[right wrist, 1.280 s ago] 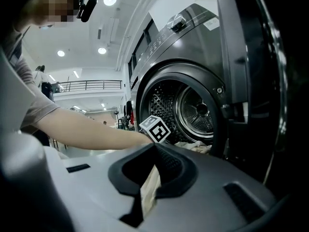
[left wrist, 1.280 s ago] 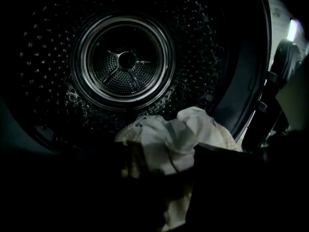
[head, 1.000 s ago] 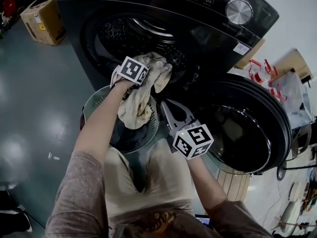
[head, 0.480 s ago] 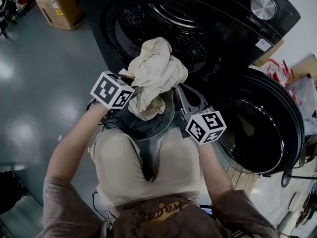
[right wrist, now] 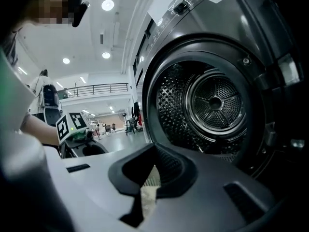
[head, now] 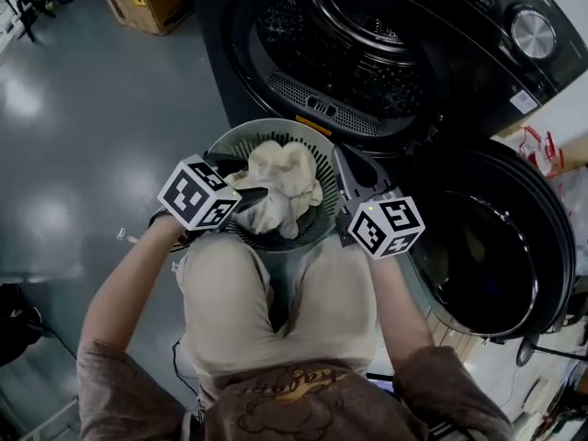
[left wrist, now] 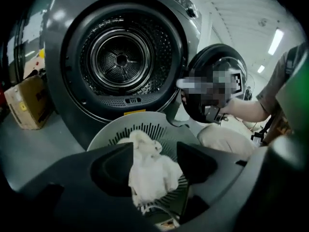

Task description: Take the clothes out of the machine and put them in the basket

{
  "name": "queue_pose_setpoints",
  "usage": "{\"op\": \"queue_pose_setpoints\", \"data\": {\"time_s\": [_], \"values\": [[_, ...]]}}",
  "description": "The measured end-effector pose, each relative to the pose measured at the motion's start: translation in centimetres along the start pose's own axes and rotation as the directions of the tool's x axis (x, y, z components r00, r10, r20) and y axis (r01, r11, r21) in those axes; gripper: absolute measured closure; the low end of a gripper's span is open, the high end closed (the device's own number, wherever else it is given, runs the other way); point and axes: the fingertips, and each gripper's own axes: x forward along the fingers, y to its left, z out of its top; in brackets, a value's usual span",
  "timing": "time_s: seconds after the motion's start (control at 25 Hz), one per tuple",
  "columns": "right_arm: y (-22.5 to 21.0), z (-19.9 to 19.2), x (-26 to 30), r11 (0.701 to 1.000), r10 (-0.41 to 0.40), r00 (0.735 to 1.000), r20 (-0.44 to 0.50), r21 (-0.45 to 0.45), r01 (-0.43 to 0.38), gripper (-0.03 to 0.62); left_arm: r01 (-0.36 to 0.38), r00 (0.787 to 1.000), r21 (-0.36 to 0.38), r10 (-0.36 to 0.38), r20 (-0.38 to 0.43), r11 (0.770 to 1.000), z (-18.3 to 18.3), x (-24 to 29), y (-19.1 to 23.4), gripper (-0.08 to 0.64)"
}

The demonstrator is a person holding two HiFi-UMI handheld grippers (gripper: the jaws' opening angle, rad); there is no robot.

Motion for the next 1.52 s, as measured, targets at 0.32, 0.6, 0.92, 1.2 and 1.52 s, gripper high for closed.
{"op": "queue_pose_setpoints", "data": {"time_s": [0.32,0.6,0.92,1.2,1.52], "values": [[1.4,3.2,1.2,0.999,-0.005,0.998,-0.067,0.042,0.008,0.597,0.017,0.988,-0.023,-0.013,0.154,1.000,6.8,-2.8,2.3,0.276],[7.8,15.1,2.6,0.998,0.053,0.988,-0.147,0.033,-0.049,0.597,0.018,0.962,-0.050,-0.004,0.273,0.999,14.7,-14.4,3.0,0.288],[16.3,33.5,1.1,0.991,0.134,0.976,-0.170,0.055,-0.126,0.597,-0.039,0.914,-0.157,0.098,0.393,0.987,26.5,-33.3,1.6,0.304],[22.3,47.0,-0.8,0.987,0.158,0.977,-0.143,0.055,-0.151,0.597,0.037,0.867,-0.213,0.074,0.492,0.976,34.9,-45.3,-1.9,0.304],[23.8,51.5,-0.9,0.989,0.143,0.979,-0.143,-0.006,-0.145,0.597,0.044,0.835,-0.120,0.029,0.550,0.992,39.0,-50.2,-3.1,0.304]]}}
